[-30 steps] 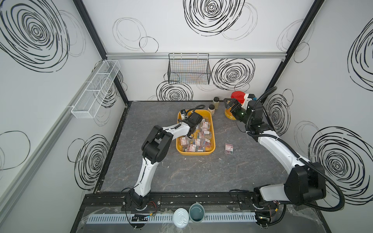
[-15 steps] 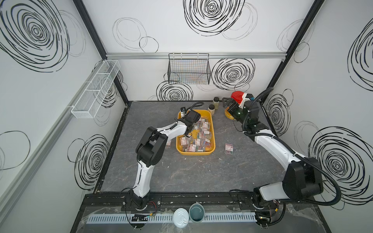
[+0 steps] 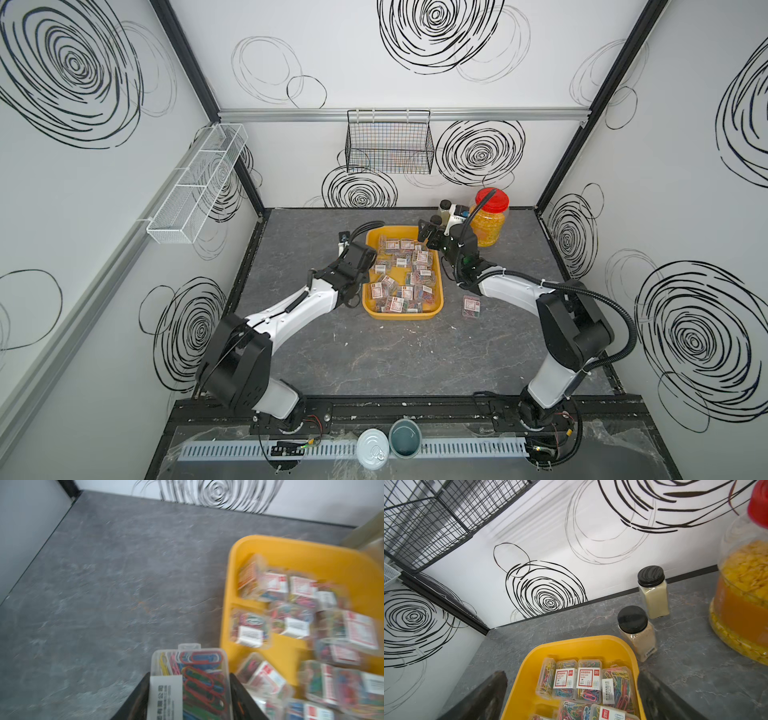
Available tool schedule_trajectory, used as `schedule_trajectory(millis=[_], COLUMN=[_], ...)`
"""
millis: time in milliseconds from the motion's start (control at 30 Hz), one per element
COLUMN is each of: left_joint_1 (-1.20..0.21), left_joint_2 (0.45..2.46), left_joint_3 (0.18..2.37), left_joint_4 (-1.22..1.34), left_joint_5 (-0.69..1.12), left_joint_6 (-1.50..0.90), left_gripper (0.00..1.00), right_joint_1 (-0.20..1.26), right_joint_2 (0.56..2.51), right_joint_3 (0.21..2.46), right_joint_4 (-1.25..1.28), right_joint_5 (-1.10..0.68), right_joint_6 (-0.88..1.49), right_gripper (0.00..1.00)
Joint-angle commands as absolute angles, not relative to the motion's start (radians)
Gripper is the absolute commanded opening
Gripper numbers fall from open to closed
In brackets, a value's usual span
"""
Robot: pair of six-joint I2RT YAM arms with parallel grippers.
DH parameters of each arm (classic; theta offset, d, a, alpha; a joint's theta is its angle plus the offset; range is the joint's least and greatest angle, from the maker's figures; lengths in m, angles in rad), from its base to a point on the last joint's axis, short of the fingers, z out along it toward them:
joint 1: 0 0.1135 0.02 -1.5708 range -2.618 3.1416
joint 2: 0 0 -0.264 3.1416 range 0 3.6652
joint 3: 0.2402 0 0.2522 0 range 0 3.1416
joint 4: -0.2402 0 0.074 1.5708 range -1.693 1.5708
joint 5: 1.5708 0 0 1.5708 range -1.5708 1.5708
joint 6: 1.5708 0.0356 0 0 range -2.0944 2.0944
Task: Take the paper clips out of the storage box
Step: Pick up the boxed paper clips from the storage box, then place the boxed paper clips at the center of the board.
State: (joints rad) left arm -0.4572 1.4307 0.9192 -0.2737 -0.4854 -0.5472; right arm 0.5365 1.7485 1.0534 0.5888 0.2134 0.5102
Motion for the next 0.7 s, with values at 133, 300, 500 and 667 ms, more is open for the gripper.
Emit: schedule_trajectory(millis=[133,300,500,667], left_joint_1=[-0.245,-0.137,-0.123,-0.123], left_joint_2=[1.258,1.265,1.287,1.362], left_joint_3=[0.682,0.603,0.595,0.643], left_joint_4=[-0.170,-0.129,-0.127,-0.147], left_joint_5=[-0.352,-0.304,-0.330,-0.337], left_joint_6=[-0.539,-0.559,-0.566,-0.559], left_gripper=[0.48,0.48,0.51,0.51], right_joint_1=[0.581,0.618,0.666,0.693], right_joint_2=[1.811,1.871,1.916,1.961], right_joint_3=[1.053,1.115,1.164,1.257], right_joint_4=[0.803,0.817,0.829,0.735], right_joint_5=[0.272,0.284,0.329,0.363], right_joint_6=[0.329,0.239,0.141,0.095], right_gripper=[1.00,1.00,1.00,1.00])
